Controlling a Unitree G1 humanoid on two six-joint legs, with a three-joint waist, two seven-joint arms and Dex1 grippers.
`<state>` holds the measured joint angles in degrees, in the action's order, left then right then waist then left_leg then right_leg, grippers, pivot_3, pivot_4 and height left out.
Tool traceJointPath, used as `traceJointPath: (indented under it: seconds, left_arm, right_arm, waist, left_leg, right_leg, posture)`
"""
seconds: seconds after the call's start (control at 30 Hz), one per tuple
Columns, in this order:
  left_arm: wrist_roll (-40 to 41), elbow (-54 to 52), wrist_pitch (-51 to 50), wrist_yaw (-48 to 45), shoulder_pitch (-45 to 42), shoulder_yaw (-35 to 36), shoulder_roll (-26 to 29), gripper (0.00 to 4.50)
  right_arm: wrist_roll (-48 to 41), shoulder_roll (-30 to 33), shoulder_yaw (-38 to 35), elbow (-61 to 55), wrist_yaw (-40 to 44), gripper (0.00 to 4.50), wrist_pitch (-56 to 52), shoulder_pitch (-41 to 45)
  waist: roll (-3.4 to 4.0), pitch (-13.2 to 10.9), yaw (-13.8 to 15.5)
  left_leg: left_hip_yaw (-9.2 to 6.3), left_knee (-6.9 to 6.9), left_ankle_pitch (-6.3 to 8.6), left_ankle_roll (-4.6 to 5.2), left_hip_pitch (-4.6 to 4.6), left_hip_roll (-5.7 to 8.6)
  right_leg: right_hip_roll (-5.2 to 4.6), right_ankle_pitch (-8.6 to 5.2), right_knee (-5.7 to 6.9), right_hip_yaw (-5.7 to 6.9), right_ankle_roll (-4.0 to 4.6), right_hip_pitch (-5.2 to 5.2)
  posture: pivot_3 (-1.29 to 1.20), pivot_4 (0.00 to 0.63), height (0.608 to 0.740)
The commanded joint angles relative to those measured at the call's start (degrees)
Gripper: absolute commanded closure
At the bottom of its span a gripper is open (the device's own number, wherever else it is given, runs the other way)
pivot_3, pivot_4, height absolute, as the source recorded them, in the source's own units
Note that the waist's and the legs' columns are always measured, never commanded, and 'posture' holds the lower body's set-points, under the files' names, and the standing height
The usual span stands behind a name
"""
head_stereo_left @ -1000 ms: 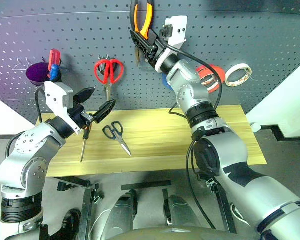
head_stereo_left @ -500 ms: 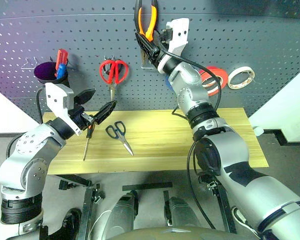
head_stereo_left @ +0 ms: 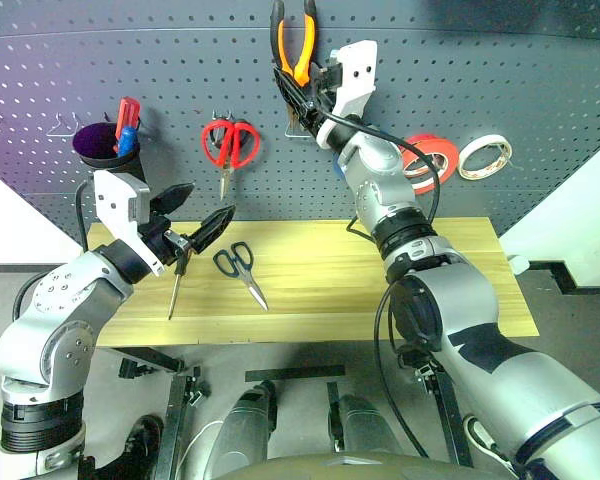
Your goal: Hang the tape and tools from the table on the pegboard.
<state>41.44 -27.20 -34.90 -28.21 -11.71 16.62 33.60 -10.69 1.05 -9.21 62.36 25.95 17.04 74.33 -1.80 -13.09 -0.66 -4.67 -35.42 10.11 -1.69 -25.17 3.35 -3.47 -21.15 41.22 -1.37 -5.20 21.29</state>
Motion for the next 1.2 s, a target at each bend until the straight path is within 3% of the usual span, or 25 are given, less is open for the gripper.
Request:
traceJointPath:
  seconds: [0.03, 0.83, 1.1, 1.2]
  left_arm:
    - [0.9, -2.56, -0.16, 0.17, 0.34, 1.54, 0.94, 0.0]
    - [1.66, -2.72, -1.1, 0.51, 0.85, 1.37, 1.35, 0.0]
    - [1.61, -2.76, -1.18, 0.42, 1.34, 1.41, 1.43, 0.0]
    - [1.59, -2.59, -1.1, 0.41, 1.33, 1.32, 1.38, 0.0]
  right_arm:
    - [0.54, 1.69, -1.19, -0.15, -3.85, 2.44, 2.77, 0.56]
    - [3.25, -0.94, 0.96, -0.68, -6.22, 2.44, 4.12, -4.18]
    - [3.41, -0.95, 1.63, -0.88, -5.81, 0.01, 4.16, -4.89]
    - [3.22, -0.95, 1.65, -1.03, -5.75, 0.01, 3.89, -4.97]
  waist:
    - [0.01, -0.01, -0.01]
    - [0.11, -0.07, -0.16]
    - [0.14, -0.09, -0.24]
    - [0.16, -0.1, -0.25]
  left_leg:
    - [0.0, 0.0, 0.01, 0.01, 0.0, 0.0]
    - [-0.04, 0.19, -0.01, 0.03, 0.03, -0.03]
    - [-0.04, 0.24, -0.01, 0.02, 0.11, -0.05]
    - [-0.04, 0.24, -0.03, 0.04, 0.23, -0.05]
  right_leg:
    - [0.0, 0.0, 0.0, 0.0, 0.0, -0.01]
    - [0.02, 0.0, -0.1, 0.01, 0.04, 0.0]
    - [0.03, 0.0, -0.12, 0.0, 0.06, -0.06]
    - [0.02, 0.02, -0.15, 0.0, 0.09, -0.2]
  posture:
    - [0.1, 0.176, 0.74]
    - [0.1, 0.204, 0.74]
    - [0.1, 0.208, 0.74]
    - [0.1, 0.211, 0.74]
